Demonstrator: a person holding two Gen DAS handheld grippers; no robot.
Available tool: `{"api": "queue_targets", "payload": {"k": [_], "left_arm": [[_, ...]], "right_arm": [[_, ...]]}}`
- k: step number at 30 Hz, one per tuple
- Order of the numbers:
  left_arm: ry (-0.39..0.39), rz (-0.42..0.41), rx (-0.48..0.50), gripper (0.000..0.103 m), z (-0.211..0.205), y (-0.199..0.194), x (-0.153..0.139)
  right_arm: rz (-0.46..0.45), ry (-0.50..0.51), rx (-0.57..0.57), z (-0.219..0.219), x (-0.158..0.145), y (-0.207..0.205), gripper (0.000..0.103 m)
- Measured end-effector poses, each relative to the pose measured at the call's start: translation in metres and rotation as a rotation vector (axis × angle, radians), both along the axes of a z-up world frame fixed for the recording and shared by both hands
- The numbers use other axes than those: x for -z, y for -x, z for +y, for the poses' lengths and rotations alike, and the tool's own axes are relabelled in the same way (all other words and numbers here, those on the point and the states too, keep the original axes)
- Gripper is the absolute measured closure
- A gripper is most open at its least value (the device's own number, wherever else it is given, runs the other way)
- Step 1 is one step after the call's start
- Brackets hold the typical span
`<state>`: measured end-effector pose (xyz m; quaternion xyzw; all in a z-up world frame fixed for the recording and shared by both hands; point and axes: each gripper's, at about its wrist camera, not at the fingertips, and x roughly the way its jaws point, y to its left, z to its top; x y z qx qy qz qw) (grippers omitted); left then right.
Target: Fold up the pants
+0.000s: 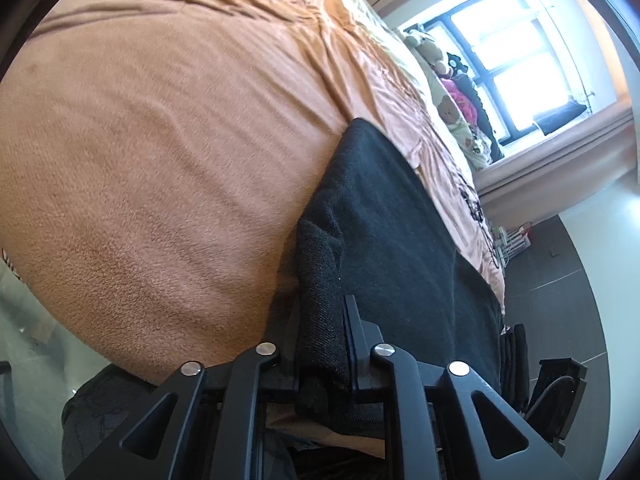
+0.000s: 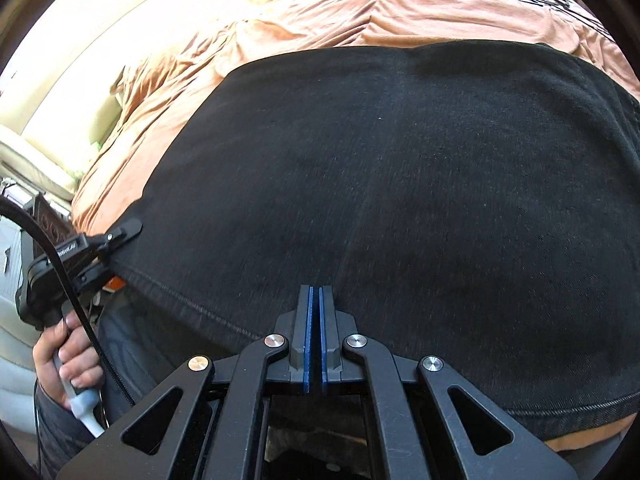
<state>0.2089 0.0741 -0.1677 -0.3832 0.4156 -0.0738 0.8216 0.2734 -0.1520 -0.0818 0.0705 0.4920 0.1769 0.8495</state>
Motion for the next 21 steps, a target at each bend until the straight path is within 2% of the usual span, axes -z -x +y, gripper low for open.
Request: {"api": "queue_targets", "payload": {"k": [9,14,21], "left_arm": [[0.012,-0.12,0.055,0.09,-0.015,0.0,-0.048],[-0.001,-0.196,0.127,0.09,-0.041,-0.008,-0.084],[-0.016,-0.263,0.21,0.09,-0.074,-0.02,-0.122]], "right_arm": [[-0.067,-0.054,0.065,-0.036,-0.024,0.005,0.103],[-0.115,-0.093,0.129,-0.066,-0.042,0.016,0.103],[-0.168,-0.142,0.204,-0.106,-0.058,0.041,0.103]]}}
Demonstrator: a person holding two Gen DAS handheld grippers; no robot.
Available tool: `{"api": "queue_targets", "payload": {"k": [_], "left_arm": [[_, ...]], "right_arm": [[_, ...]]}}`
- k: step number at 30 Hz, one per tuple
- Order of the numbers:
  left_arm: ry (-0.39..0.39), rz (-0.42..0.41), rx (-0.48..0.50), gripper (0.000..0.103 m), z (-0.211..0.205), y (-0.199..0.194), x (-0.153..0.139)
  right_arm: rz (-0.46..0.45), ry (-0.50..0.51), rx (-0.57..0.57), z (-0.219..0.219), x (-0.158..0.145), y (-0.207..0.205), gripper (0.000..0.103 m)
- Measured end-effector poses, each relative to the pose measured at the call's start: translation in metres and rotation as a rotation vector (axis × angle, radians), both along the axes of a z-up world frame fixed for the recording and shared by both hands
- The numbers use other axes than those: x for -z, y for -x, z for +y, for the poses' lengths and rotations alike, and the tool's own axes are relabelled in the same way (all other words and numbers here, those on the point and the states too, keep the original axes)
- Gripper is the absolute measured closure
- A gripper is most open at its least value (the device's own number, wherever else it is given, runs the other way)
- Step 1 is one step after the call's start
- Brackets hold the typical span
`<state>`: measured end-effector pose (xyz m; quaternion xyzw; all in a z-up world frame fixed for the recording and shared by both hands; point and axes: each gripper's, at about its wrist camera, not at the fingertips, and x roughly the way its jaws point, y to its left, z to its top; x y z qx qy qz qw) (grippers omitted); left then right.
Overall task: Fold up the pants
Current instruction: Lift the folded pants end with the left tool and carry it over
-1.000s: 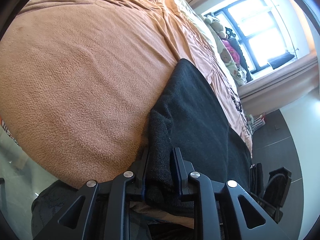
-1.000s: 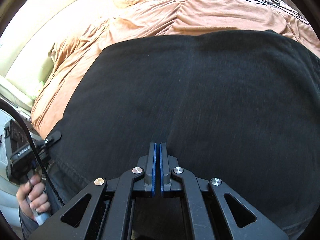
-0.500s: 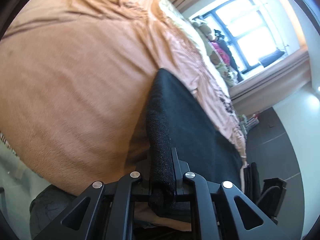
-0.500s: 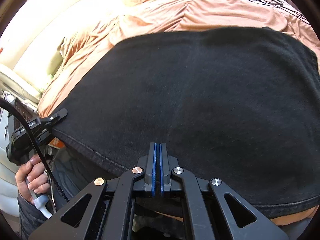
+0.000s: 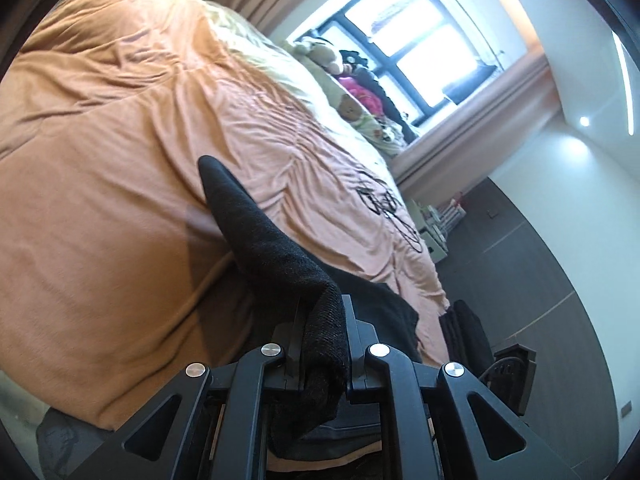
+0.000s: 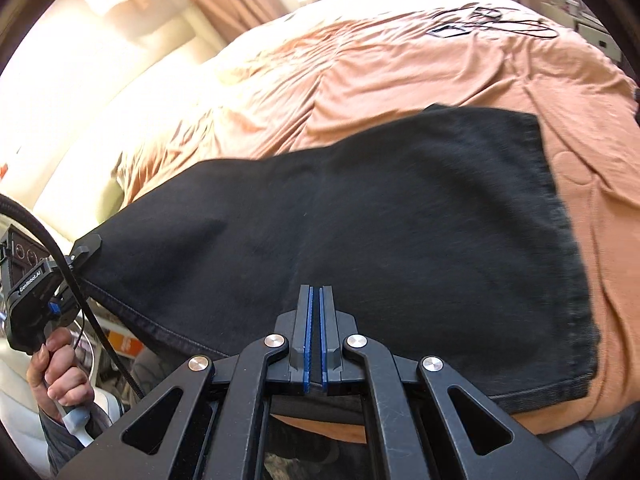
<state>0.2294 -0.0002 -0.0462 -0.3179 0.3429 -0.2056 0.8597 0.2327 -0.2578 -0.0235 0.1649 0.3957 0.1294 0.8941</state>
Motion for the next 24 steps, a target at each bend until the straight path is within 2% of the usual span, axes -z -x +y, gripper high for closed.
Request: {"api": "queue_targets", "payload": {"k": [12,24], "left_arm": [[-0.02,-0.092,0.135,0.09,-0.064,-0.012,-0.054],[-0.064,-0.106,0.291,0.09,-0.154,-0.027,-0.067]], "right_arm": [[-0.047,-0.067,0.086,-0.043,-0.008,0.034,0.103],[-0.069,-0.132,0.172,-0.103,-0.004,0.066,0.103]]}}
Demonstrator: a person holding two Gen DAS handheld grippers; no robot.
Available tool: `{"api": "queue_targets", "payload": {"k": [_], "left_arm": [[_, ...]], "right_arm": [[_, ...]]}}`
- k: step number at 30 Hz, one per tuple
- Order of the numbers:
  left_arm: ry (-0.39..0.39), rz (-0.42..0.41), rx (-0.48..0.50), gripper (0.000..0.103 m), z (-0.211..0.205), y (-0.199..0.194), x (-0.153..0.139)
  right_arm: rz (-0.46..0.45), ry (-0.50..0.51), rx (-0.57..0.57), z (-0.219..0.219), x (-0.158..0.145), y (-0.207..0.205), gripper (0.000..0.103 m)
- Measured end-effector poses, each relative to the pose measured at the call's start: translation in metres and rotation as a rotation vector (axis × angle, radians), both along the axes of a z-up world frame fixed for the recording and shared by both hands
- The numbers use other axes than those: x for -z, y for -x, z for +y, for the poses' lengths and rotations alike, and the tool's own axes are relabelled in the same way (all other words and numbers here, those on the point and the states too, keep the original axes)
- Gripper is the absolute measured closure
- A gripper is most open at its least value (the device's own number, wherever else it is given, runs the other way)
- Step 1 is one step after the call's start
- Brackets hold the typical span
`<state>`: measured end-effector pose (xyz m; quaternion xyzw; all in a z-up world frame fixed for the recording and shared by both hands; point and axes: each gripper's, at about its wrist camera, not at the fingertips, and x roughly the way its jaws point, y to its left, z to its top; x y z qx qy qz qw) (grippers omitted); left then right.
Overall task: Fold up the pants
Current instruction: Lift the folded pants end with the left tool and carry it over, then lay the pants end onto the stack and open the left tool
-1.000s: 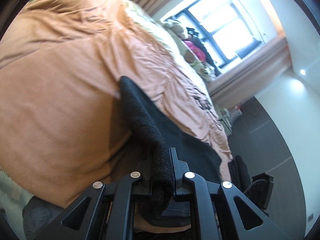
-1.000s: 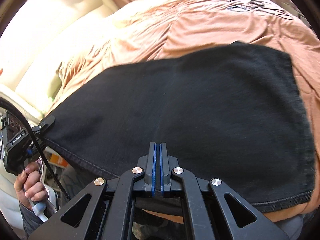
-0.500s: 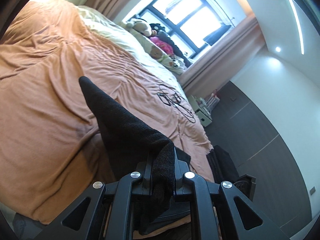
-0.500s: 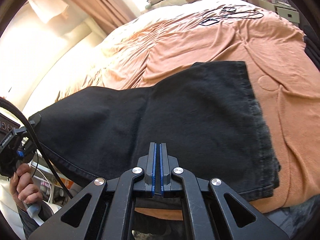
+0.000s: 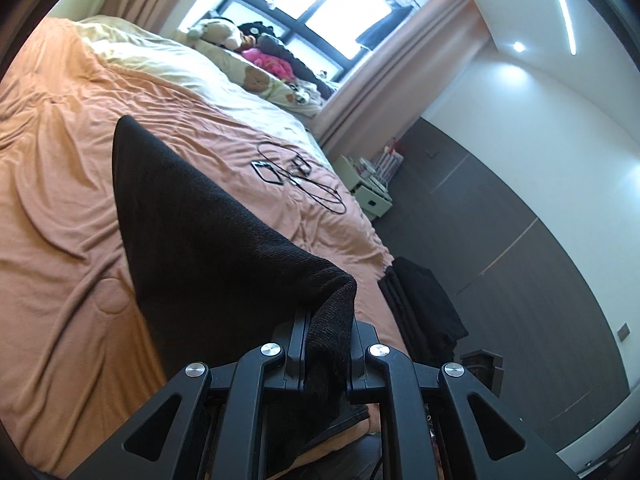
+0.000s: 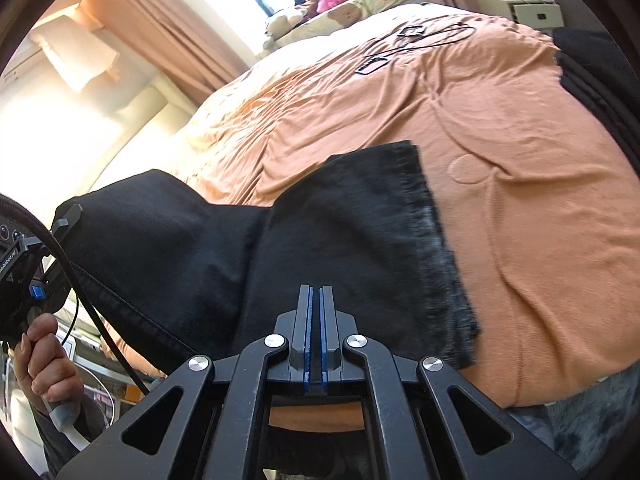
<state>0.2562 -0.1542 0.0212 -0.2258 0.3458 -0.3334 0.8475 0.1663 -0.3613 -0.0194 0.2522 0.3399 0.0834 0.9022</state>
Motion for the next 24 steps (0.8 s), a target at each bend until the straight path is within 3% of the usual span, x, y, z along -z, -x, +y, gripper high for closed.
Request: {"api": "queue_targets", "payload": {"k": [13,24], "left_arm": [[-0.037,0.074,0.149,0.09,-0.089,-0.015,0.028],[-0.076,0.135,0.256,0.09,-0.144,-0.001,0.055]], "right_arm": [[0.02,-0.108,0.038,-0.057,0.017,0.015,0.1],[0.026,-0.162,0.063,-0.083,0.028,0.023,0.1]]}}
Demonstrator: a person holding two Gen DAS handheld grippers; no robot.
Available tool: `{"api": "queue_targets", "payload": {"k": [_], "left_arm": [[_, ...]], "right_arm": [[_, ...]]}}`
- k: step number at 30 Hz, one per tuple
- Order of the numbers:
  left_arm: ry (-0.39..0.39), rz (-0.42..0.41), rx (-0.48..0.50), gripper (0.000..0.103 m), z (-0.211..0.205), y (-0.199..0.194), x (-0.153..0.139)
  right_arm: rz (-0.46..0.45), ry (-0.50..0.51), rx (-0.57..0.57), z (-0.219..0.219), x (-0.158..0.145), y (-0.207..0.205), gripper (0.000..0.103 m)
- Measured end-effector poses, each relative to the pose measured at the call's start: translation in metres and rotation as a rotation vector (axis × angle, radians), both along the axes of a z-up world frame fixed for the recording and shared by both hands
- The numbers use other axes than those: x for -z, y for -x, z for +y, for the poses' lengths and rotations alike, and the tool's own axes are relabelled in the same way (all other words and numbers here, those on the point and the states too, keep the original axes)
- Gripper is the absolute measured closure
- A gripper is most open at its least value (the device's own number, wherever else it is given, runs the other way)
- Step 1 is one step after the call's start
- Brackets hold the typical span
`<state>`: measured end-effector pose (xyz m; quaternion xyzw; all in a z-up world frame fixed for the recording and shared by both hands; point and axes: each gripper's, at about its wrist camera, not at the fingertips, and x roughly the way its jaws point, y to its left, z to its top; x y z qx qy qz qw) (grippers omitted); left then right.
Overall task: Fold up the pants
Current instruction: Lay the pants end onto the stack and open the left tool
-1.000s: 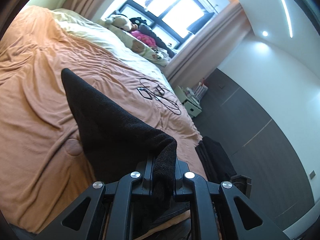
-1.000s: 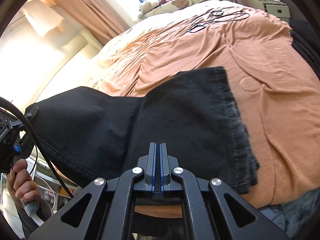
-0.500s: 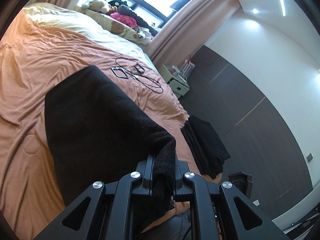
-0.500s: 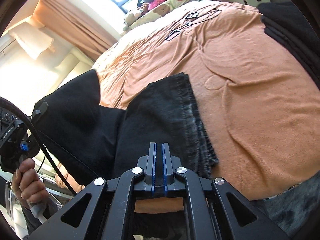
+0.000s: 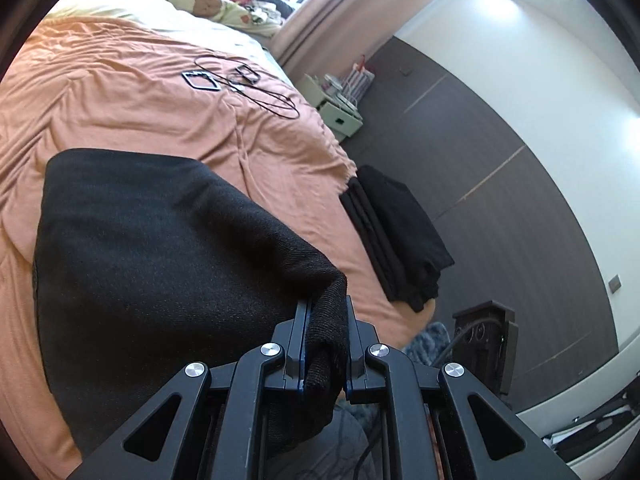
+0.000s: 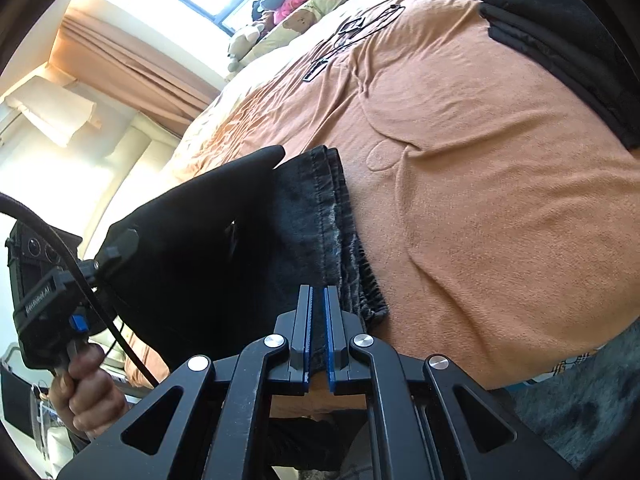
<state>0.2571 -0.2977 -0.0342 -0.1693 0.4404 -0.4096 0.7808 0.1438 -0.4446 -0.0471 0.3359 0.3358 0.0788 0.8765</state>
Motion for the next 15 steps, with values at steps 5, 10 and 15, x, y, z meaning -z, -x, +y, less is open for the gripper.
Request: {"api": "queue_targets", "payload": {"k": [5,10,15], "left_arm": [[-0.009,0.022,0.062,0.09,-0.019,0.008,0.009],[-0.051,0.076,0.094,0.078,-0.031,0.008,0.027],[-0.041,0.054,0.055,0.049,-0.01,0.007,0.025]], "right_arm": [[-0.019,-0.022,0.008,-0.008,-0.001,0.005,0.1],[-0.025,-0.057,-0.003,-0.012,0.003,0.005,0.1],[-0.038,-0.116,-0.053,-0.007,0.007,-0.002,0.09]]}}
